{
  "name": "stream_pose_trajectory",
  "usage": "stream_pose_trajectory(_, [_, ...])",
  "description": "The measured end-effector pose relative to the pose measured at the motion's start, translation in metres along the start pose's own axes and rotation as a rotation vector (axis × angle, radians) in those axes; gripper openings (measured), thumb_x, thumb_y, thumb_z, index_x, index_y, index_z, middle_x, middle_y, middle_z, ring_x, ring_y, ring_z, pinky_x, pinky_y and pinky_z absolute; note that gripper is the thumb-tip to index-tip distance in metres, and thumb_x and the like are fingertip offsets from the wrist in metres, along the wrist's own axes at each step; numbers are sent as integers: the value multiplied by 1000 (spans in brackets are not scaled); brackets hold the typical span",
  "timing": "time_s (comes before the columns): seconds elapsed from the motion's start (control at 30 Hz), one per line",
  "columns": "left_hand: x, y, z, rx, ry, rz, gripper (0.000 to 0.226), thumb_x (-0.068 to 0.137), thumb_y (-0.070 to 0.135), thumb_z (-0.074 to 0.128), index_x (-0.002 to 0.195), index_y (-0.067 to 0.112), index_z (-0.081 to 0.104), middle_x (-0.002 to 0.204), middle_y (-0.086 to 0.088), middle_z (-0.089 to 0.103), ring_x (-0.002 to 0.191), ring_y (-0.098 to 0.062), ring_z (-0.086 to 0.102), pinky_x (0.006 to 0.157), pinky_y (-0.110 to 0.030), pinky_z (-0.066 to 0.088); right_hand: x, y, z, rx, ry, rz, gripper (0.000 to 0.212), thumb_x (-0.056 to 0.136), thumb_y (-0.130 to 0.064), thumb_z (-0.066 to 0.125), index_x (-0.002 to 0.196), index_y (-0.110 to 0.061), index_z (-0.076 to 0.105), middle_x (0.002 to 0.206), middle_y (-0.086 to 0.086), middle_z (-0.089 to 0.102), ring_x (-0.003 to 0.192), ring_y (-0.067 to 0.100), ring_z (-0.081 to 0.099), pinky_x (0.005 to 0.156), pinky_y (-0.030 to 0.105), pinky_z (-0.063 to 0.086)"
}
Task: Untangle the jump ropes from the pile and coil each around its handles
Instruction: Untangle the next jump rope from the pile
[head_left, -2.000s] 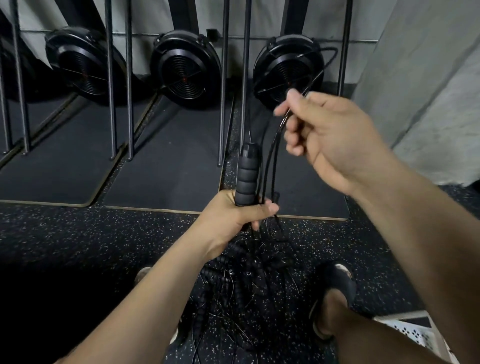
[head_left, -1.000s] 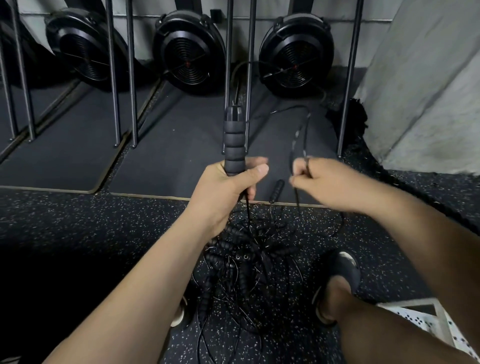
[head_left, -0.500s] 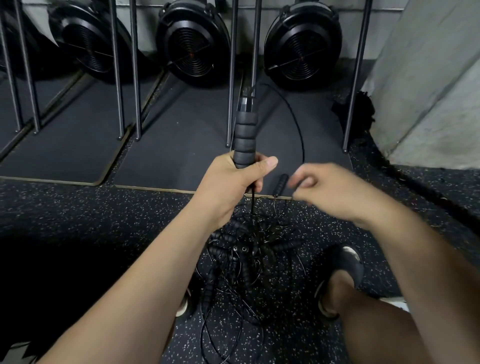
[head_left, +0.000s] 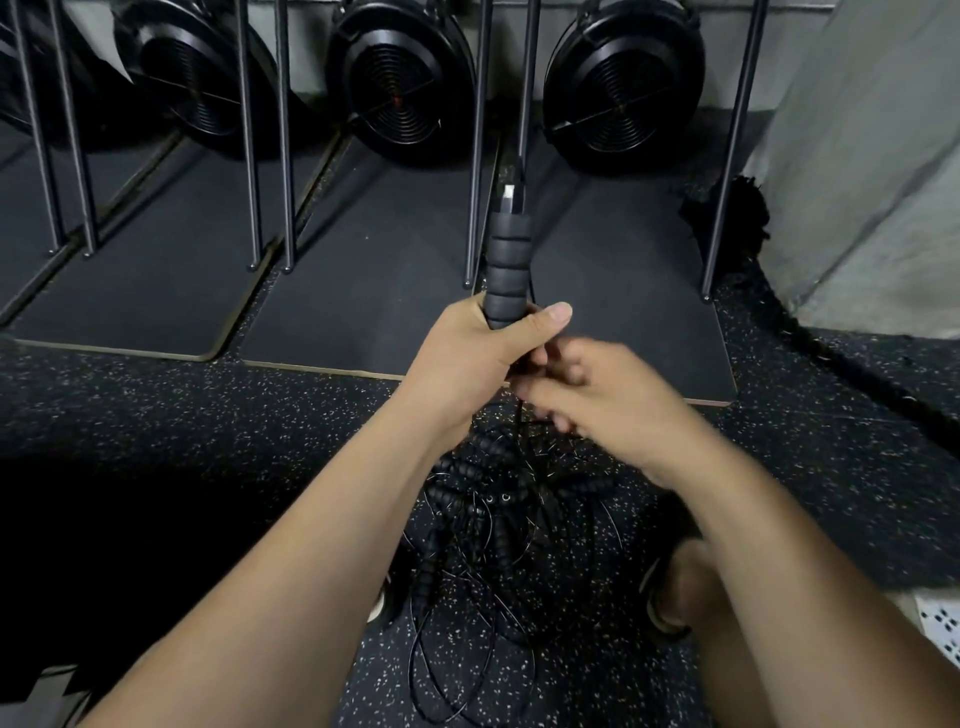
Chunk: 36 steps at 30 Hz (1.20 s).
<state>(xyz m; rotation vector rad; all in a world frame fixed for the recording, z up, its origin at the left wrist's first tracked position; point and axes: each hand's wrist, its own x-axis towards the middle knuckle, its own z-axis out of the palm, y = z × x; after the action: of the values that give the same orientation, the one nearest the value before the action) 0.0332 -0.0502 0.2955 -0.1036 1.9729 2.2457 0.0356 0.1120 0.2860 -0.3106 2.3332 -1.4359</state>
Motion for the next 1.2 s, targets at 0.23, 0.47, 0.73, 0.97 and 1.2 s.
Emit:
stream_pose_trajectory(0.23, [-6,-5,17,29,24,-28,37,93,29,83,107,-2,69,99,-23,74,82,-30,73,73,-43,61,-4,-8,-2,160,-8,5,41,82,-25,75,122,-34,72,95,-6,78,83,9,68,72,32,53])
stream_pose_trajectory(0.47, [-12,8,17,242,-218,24,36,102,46,69,86,13,69,114,-16,53,61,-37,61,58,-38,54,-12,-12,-9,340,-56,-43,29,95,11,58,112,-8,71,90,13,72,74,23,65,61,35,51])
stream_pose_trajectory(0.73, [-12,0,6,614,-320,119,41,101,67,45,131,39,50,145,17,44,135,17,36,116,-16,30,-12,-13,-1,96,149,158,29,96,-7,57,74,-20,70,60,-9,63,59,10,55,54,27,49])
stream_pose_trajectory(0.97, [-7,-14,-5,414,-128,51,27,108,54,45,126,39,58,119,11,68,103,1,63,97,-31,49,-9,-23,-25,453,275,54,34,90,-16,71,61,-21,54,61,5,38,54,19,36,56,40,39])
stream_pose_trajectory(1.2, [6,-101,3,974,-61,-72,15,96,20,69,109,21,63,103,6,69,93,-17,67,82,-30,54,-26,-49,-53,663,197,-104,44,99,-5,64,64,-21,45,66,4,32,60,19,30,55,33,39])
